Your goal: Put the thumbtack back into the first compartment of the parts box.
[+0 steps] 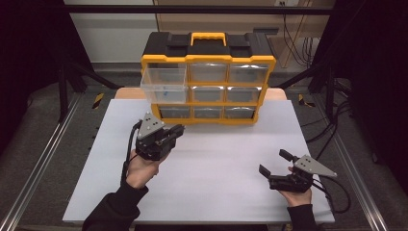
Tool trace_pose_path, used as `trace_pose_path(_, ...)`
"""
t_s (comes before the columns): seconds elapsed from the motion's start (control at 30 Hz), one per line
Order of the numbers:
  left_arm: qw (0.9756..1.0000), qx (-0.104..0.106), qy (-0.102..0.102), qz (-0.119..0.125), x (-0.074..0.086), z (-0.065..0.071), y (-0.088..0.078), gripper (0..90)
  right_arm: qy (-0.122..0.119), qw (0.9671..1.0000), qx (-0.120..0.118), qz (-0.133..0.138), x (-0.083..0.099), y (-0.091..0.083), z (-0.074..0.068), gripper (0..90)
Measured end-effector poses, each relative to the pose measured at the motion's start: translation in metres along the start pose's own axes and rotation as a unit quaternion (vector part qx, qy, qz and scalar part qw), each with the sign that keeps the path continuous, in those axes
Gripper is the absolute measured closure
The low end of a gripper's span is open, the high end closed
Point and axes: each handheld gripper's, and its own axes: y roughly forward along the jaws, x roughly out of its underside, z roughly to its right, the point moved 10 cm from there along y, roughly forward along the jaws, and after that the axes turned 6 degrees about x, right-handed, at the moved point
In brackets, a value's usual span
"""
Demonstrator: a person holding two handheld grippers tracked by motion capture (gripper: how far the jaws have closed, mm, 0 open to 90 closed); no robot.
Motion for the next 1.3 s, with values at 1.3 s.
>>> trace_pose_path(1.3,0.9934,-0.114,-0.005,0.013,-0.089,-0.102,0.013,84.6,-0.003,1.0,0.001,-0.003,0.001,0.0,0.001,1.4)
